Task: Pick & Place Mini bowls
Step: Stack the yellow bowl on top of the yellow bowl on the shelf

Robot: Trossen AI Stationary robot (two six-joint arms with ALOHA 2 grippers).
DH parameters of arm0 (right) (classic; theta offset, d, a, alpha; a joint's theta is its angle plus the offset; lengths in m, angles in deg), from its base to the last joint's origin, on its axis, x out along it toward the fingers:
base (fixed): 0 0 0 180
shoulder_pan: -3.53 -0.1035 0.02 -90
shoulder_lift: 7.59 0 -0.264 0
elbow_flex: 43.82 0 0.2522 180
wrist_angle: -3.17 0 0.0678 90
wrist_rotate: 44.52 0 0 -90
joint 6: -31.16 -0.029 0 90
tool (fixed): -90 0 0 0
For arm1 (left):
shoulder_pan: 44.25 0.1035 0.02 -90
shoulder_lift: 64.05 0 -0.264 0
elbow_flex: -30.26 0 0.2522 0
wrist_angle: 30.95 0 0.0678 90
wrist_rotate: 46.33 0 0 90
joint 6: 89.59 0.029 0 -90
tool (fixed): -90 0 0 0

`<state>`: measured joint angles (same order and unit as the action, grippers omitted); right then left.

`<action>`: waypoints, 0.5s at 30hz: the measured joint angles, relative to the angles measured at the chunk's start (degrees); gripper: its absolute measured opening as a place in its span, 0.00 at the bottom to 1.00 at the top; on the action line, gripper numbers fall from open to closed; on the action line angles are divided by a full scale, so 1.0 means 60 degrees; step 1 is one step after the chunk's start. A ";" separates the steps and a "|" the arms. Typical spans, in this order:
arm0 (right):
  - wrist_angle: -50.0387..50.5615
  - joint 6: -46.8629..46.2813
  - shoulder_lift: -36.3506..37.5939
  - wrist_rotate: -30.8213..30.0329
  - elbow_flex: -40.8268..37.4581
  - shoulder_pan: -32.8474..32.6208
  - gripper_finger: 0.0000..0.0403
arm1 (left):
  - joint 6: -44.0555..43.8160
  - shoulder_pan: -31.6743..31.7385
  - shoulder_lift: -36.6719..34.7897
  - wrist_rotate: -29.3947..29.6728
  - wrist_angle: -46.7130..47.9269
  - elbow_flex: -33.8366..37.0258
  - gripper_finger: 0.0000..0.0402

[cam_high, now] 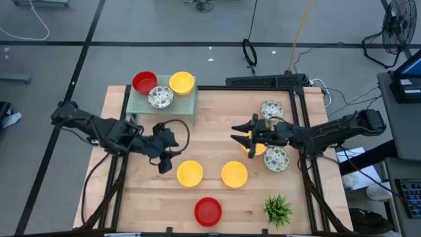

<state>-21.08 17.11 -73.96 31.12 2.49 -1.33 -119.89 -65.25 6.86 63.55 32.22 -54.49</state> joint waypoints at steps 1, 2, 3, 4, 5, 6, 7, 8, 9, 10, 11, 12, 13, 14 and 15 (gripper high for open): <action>0.0590 0.0020 0.0000 -0.0206 0.0148 0.0000 0.42 | -0.0072 -0.0075 0.0101 0.0039 0.0000 0.0000 0.38; 0.1142 0.0026 0.0000 -0.0374 0.0331 0.0000 0.42 | -0.0145 -0.0150 0.0218 0.0064 0.0000 0.0000 0.38; 0.1683 0.0029 0.0000 -0.0399 0.0531 0.0000 0.42 | -0.0228 -0.0219 0.0343 0.0120 0.0000 0.0000 0.38; 0.2168 0.0029 0.0000 -0.0404 0.0727 0.0000 0.42 | -0.0300 -0.0270 0.0466 0.0180 0.0000 0.0000 0.38; 0.2567 0.0029 0.0000 -0.0400 0.0916 -0.0007 0.42 | -0.0315 -0.0311 0.0595 0.0204 -0.0002 0.0000 0.38; 0.2873 0.0027 0.0000 -0.0397 0.1073 -0.0037 0.42 | -0.0322 -0.0353 0.0729 0.0202 -0.0002 0.0000 0.38; 0.3100 0.0029 0.0000 -0.0402 0.1217 -0.0083 0.42 | -0.0334 -0.0402 0.0873 0.0200 0.0000 0.0000 0.38; 0.3253 0.0029 0.0000 -0.0400 0.1343 -0.0141 0.42 | -0.0397 -0.0443 0.1029 0.0199 0.0000 0.0000 0.38; 0.3329 0.0029 0.0003 -0.0398 0.1439 -0.0207 0.42 | -0.0506 -0.0466 0.1193 0.0198 0.0000 0.0000 0.38; 0.3362 0.0032 0.0004 -0.0399 0.1509 -0.0288 0.42 | -0.0610 -0.0467 0.1371 0.0191 0.0004 0.0000 0.38; 0.3365 0.0062 0.0004 -0.0419 0.1548 -0.0386 0.42 | -0.0714 -0.0473 0.1534 0.0087 0.0009 0.0000 0.38; 0.3378 0.0168 0.0004 -0.0495 0.1574 -0.0499 0.42 | -0.0764 -0.0470 0.1692 -0.0131 0.0040 0.0000 0.38; 0.3393 0.0356 0.0004 -0.0696 0.1589 -0.0646 0.42 | -0.0775 -0.0470 0.1845 -0.0418 0.0068 0.0000 0.38; 0.3387 0.0603 0.0004 -0.0957 0.1595 -0.0826 0.42 | -0.0712 -0.0462 0.2017 -0.0790 0.0083 0.0000 0.38; 0.3383 0.0854 0.0004 -0.1224 0.1596 -0.0988 0.42 | -0.0555 -0.0462 0.2183 -0.1171 0.0081 0.0000 0.38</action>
<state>-0.78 22.24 -73.94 23.78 12.07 -7.26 -123.23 -68.02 19.96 56.52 32.70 -54.49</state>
